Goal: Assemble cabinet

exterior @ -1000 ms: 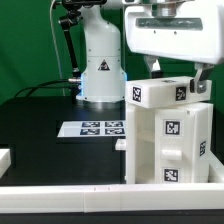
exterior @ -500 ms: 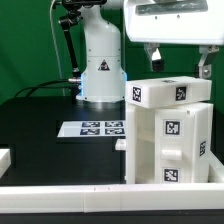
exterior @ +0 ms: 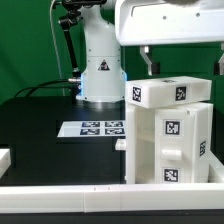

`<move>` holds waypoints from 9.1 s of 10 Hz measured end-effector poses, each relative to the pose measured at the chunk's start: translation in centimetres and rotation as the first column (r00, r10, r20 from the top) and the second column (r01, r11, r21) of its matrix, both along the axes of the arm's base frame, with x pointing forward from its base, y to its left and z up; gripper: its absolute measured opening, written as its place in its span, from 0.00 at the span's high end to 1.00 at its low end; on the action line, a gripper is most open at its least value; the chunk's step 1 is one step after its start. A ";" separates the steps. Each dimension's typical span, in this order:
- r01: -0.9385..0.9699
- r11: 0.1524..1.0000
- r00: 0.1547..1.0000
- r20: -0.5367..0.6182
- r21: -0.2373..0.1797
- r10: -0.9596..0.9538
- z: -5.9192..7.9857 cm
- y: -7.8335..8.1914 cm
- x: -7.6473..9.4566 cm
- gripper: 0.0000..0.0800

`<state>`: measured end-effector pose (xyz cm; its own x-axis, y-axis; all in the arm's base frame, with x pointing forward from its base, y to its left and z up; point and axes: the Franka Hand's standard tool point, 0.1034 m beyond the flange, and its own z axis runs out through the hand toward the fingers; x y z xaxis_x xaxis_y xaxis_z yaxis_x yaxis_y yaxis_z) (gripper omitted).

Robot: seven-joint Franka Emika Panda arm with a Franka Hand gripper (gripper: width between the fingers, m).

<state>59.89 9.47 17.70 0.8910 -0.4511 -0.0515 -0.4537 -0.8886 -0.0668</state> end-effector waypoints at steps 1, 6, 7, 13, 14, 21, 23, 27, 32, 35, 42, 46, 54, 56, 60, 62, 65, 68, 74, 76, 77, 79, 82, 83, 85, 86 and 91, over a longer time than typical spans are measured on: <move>-0.098 0.995 0.995 0.009 0.001 0.098 0.0 0.0 0.1 0.00; -0.472 0.882 0.881 0.036 0.000 0.471 -0.1 -0.1 0.0 0.00; -0.516 0.857 0.856 0.040 -0.001 0.516 -0.1 0.0 0.0 0.00; -0.953 0.302 0.298 0.075 -0.041 0.952 0.0 -0.1 0.0 0.00; -0.974 0.222 0.218 0.079 -0.051 0.973 0.0 0.0 0.1 0.00; -0.946 -0.316 -0.319 0.047 -0.067 0.946 -0.5 -1.2 -0.1 0.00; -0.876 -0.479 -0.481 0.019 -0.059 0.876 -0.7 -1.6 -0.1 0.00; -0.731 -0.681 -0.682 0.005 -0.048 0.731 -0.8 -2.6 0.1 0.00; -0.660 -0.750 -0.751 0.014 -0.025 0.660 -1.9 -3.2 -0.4 0.00; -0.668 -0.744 -0.744 0.015 -0.023 0.668 -2.0 -3.4 -0.4 0.17; -0.906 -0.422 -0.422 -0.004 -0.018 0.906 -2.1 -4.2 -0.7 0.30; -0.998 -0.057 -0.057 -0.015 -0.021 0.998 -2.2 -4.4 -0.9 0.30; -0.868 0.494 0.496 -0.042 -0.044 0.867 -2.3 -4.5 -0.9 0.30; -0.793 0.606 0.608 -0.046 -0.051 0.792 -2.2 -4.3 -0.9 0.30; -0.543 0.838 0.840 -0.041 -0.047 0.542 -2.3 -3.7 -1.3 0.30; -0.379 0.925 0.925 -0.039 -0.033 0.378 -2.3 -3.5 -1.3 0.30; -0.118 0.993 0.993 -0.033 -0.024 0.118 -2.4 -3.1 -1.2 0.30; 0.122 0.992 0.992 -0.040 -0.015 -0.122 -2.4 -2.7 -1.1 0.30; 0.543 0.840 0.836 -0.091 -0.003 -0.540 -2.2 -1.4 -1.1 0.30; 0.539 0.842 0.838 -0.092 -0.003 -0.537 -2.3 -1.3 -1.2 0.06; 0.535 0.845 0.841 -0.094 -0.004 -0.533 -2.3 -1.3 -1.3 0.06; 0.519 0.855 0.852 -0.091 0.008 -0.516 -1.7 -1.2 -1.4 0.00; 0.480 0.877 0.875 -0.078 0.028 -0.477 0.1 -1.1 -1.0 0.00; 0.455 0.890 0.889 -0.071 0.033 -0.452 0.4 -1.0 -0.8 0.00; 0.415 0.909 0.909 -0.065 0.033 -0.412 0.2 -1.0 -0.8 0.00; 0.273 0.961 0.962 -0.042 0.043 -0.271 0.4 -0.9 -0.5 0.00; -0.320 0.946 0.947 0.046 0.055 0.317 0.3 -0.5 -0.1 0.00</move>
Offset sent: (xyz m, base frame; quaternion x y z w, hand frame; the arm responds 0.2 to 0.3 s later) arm 0.0000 0.0000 0.0000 0.0000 0.0000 -0.1938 0.9810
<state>59.80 8.98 17.99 0.9895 -0.1405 -0.0352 -0.1440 -0.9801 -0.1364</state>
